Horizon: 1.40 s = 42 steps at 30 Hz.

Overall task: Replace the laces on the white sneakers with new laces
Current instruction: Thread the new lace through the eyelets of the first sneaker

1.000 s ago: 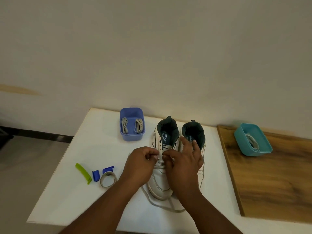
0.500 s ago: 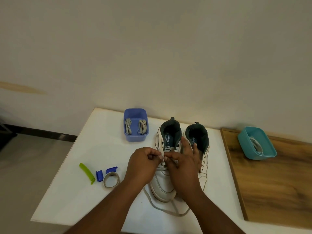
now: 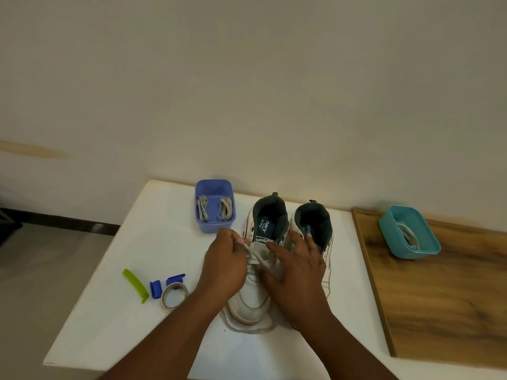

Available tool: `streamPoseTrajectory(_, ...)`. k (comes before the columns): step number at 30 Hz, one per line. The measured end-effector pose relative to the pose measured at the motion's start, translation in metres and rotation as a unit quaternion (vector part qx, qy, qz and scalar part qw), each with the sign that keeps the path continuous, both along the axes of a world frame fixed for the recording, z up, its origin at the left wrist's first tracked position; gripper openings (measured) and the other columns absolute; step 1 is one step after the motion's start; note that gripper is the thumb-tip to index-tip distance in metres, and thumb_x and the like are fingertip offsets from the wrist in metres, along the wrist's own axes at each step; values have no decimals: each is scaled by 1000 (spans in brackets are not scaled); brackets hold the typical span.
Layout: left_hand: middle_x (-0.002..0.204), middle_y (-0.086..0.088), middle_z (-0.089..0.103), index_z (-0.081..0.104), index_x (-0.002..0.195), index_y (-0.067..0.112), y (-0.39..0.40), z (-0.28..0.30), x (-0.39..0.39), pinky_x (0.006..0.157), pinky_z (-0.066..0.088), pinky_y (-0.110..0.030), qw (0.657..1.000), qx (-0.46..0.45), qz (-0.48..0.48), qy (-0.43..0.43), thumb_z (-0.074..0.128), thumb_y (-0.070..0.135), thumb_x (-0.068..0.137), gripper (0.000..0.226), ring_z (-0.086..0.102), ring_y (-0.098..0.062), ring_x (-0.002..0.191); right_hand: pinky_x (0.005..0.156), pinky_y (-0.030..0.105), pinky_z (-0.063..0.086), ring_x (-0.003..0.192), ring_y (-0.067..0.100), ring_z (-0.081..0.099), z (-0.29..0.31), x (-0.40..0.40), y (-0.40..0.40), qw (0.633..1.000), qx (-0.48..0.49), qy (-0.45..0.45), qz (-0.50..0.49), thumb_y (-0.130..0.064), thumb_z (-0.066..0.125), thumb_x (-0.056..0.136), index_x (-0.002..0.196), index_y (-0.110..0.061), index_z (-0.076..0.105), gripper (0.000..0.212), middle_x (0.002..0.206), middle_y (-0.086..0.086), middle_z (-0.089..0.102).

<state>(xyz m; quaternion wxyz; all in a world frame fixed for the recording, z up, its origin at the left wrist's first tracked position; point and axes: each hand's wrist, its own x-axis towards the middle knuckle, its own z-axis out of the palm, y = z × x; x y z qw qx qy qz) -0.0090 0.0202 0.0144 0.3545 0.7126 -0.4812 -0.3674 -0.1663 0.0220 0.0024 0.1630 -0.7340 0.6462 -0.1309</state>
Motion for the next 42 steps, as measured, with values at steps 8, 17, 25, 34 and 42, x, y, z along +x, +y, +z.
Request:
streamPoseTrajectory(8, 89, 7, 72, 57, 99, 20, 3, 9, -1, 60, 41, -9, 998, 20, -24, 58, 47, 12, 101, 13, 66, -5, 82, 123, 50, -6, 156, 30, -11, 7, -1, 4, 998, 20, 58, 17, -91, 41, 68, 144, -51, 43, 85, 170, -1, 6)
streamPoseTrajectory(17, 95, 4, 75, 55, 109, 25, 2, 12, 3, 81, 56, -27, 992, 0, 4, 125, 52, 14, 101, 14, 71, -11, 86, 119, 49, 22, 148, 33, 26, 28, 10, 22, 994, -56, 94, -2, -71, 71, 76, 150, -41, 32, 88, 158, 5, 34)
streamPoseTrajectory(25, 88, 3, 75, 58, 102, 20, 2, 12, 6, 71, 55, -19, 985, 18, 2, 171, 51, 14, 102, 9, 72, -6, 79, 76, 33, 58, 87, 16, 68, 30, 6, 30, 996, 63, 60, -6, -44, 68, 92, 123, -32, 35, 47, 105, -7, 68)
streamPoseTrajectory(34, 90, -3, 74, 61, 102, 19, 0, 11, 7, 79, 62, -39, 980, 48, 24, 189, 54, 12, 97, 11, 72, -19, 82, 64, 29, 48, 66, 14, 60, 73, -1, 8, 808, 270, -523, -10, -9, 49, 103, 127, -28, 61, 33, 98, 7, 74)
streamPoseTrajectory(42, 87, 2, 73, 65, 96, 16, -2, 9, 2, 77, 60, -35, 986, 37, 31, 162, 56, 11, 95, 11, 70, -18, 83, 87, 18, 52, 104, 5, 59, 11, -17, 3, 994, -18, -82, 64, -15, 54, 102, 139, -38, 56, 44, 140, -9, 54)
